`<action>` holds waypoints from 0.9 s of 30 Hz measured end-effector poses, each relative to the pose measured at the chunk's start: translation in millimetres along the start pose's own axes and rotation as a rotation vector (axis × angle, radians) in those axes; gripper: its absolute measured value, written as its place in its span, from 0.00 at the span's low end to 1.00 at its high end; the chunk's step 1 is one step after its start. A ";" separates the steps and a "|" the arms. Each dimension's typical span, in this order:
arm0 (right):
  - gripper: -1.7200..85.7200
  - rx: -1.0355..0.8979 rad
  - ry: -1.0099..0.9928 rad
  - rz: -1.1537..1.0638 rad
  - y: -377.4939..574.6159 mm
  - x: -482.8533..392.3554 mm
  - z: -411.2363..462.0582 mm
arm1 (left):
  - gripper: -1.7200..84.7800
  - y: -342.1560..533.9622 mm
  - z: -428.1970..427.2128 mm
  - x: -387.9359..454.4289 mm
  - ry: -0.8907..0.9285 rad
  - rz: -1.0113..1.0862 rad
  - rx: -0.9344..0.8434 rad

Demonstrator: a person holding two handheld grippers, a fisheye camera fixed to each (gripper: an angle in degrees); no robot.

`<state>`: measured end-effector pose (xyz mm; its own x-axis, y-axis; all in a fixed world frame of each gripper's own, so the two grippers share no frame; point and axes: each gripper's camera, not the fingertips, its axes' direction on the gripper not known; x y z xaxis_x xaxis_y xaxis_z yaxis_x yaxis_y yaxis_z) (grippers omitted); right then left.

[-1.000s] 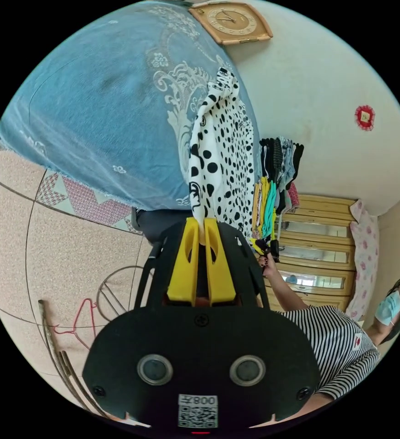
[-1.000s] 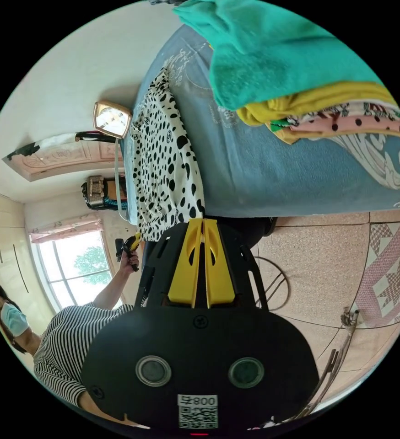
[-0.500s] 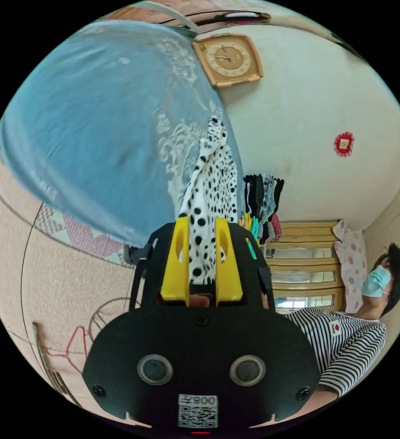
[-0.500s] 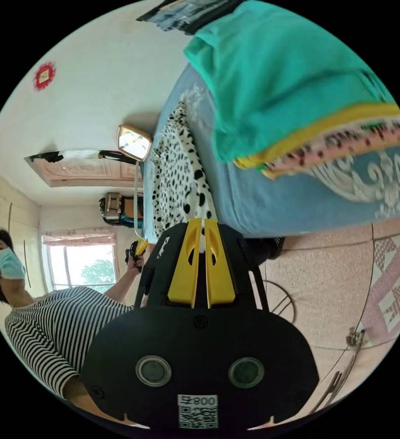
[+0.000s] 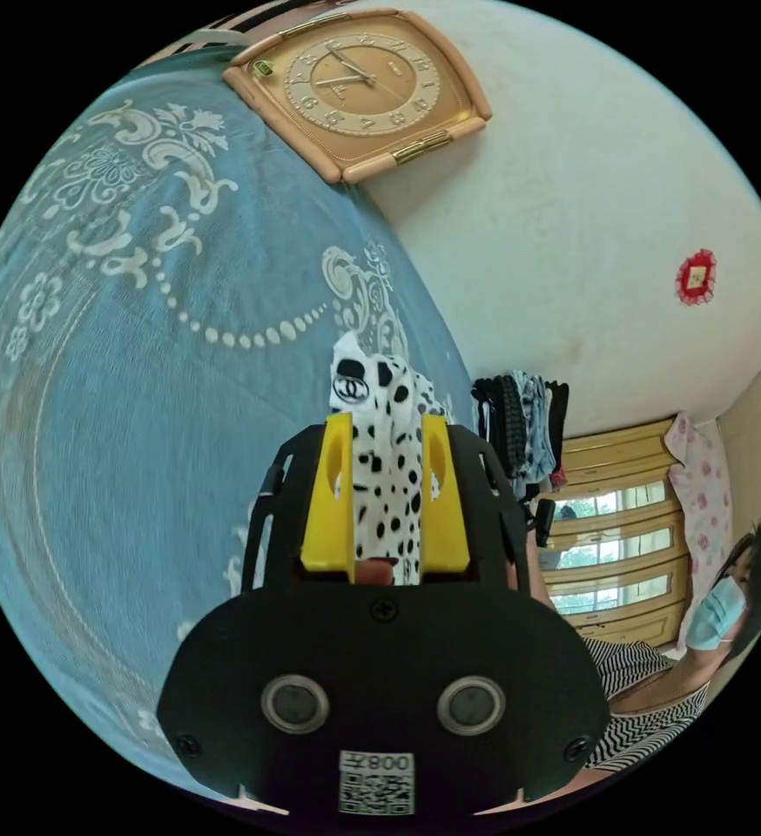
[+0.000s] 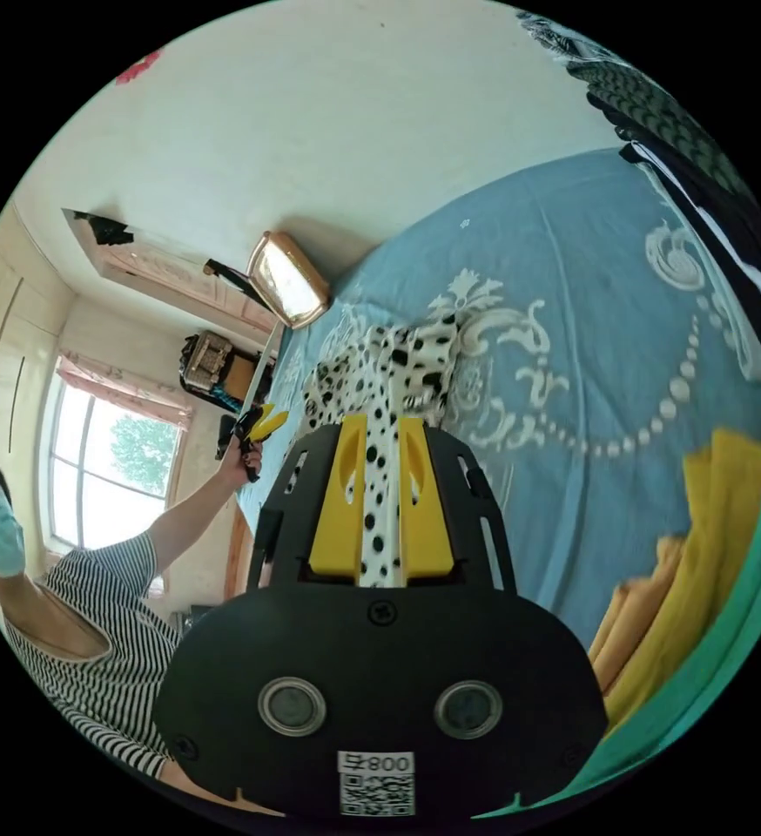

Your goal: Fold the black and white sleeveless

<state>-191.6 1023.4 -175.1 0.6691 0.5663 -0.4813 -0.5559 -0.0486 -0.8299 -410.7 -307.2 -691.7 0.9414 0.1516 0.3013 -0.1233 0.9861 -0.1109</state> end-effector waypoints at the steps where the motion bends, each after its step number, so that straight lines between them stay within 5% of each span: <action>1: 0.10 0.009 0.009 0.001 -20.4 5.4 10.1 | 0.15 -9.0 9.4 -8.6 -0.012 0.002 -0.014; 14: 0.06 -0.103 0.046 0.104 -119.4 45.0 109.8 | 0.08 -16.7 56.8 -47.3 0.024 0.056 -0.092; 18: 0.03 0.014 -0.072 -0.043 -114.9 16.4 80.8 | 0.06 16.1 3.0 -5.7 0.152 0.225 0.027; 21: 0.02 0.068 0.057 -0.159 -89.8 -2.0 56.3 | 0.06 68.3 -32.7 23.6 0.063 0.403 0.035; 27: 0.02 0.097 -0.010 0.016 -82.7 42.3 54.7 | 0.05 104.8 -54.5 -28.7 0.061 0.247 0.083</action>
<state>-144.3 1096.5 -111.4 0.6550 0.5742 -0.4912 -0.6118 0.0215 -0.7907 -433.5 -211.8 -763.5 0.8965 0.3864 0.2168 -0.3747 0.9223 -0.0947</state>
